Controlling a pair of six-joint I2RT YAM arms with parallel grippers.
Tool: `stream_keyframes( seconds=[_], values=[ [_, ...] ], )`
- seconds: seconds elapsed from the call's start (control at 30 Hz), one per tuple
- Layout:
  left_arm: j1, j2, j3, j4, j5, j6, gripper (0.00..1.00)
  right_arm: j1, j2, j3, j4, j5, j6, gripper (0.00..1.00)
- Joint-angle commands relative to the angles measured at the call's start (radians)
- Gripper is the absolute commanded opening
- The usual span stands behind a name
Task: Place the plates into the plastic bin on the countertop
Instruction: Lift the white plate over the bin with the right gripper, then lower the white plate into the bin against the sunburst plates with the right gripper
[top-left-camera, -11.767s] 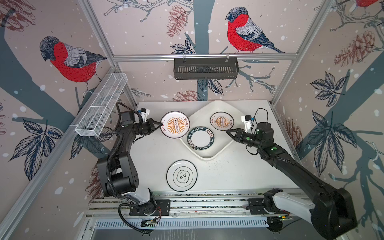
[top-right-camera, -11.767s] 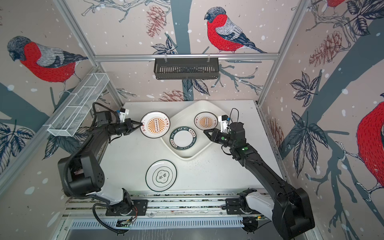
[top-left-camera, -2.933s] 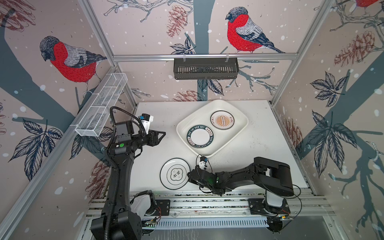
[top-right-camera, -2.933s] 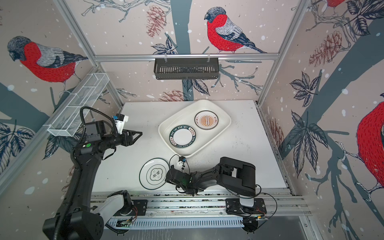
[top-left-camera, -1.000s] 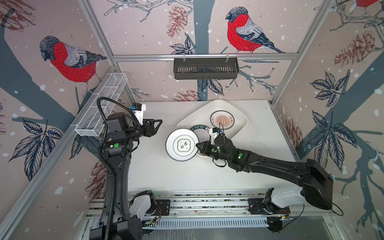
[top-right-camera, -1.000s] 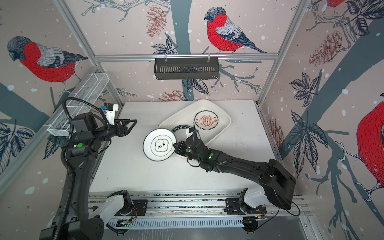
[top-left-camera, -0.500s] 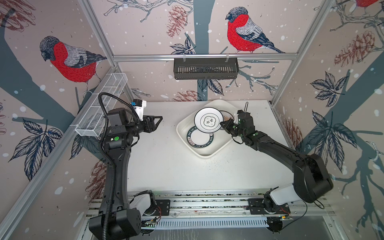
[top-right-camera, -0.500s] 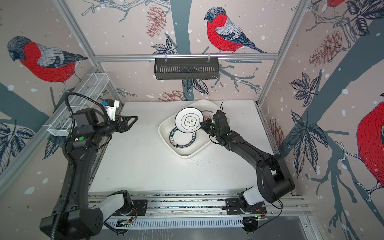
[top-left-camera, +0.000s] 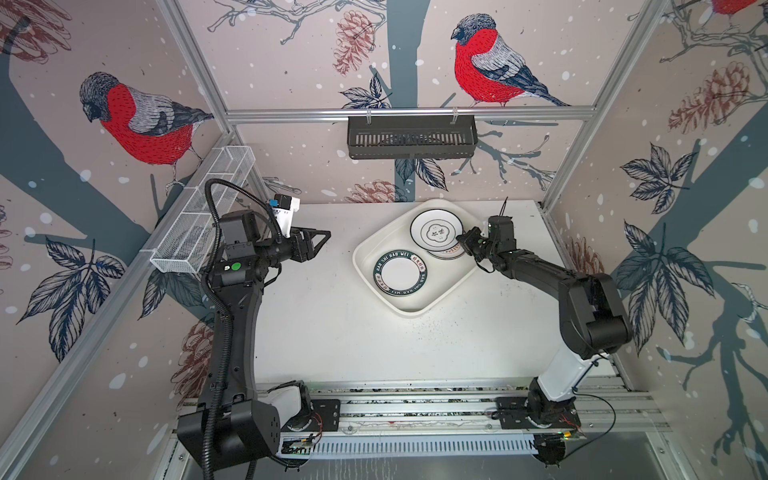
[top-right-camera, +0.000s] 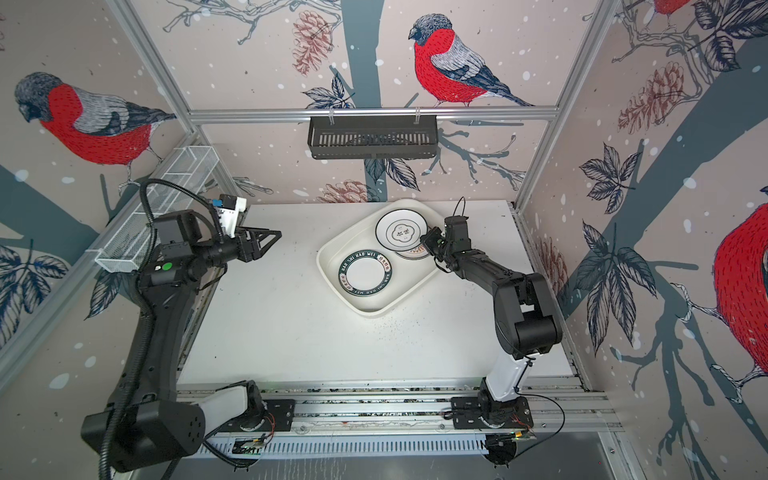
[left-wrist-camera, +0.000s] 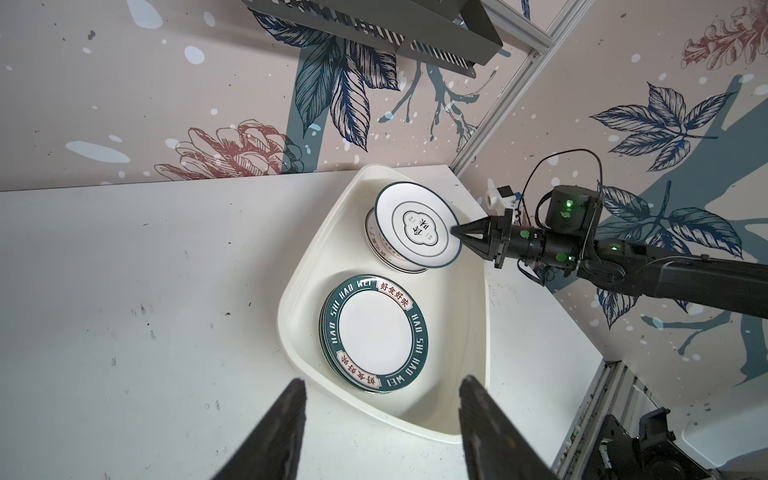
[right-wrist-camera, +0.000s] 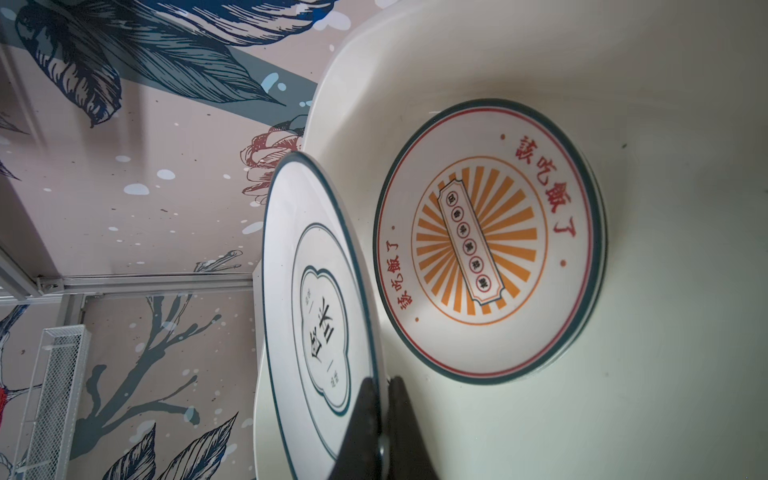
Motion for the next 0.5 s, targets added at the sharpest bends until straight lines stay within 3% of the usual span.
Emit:
stream_keyframes(
  seconds=[0.0,0.47],
  values=[
    [-0.002,0.011,0.003,0.009,0.03,0.02,0.59,-0.013,0.041,0.041,0.036,-0.026,0.003,0.01],
    [-0.004,0.044,0.007,0.03,0.044,0.008,0.6,-0.039,0.105,0.097,-0.061,0.031,-0.001,0.02]
  ],
)
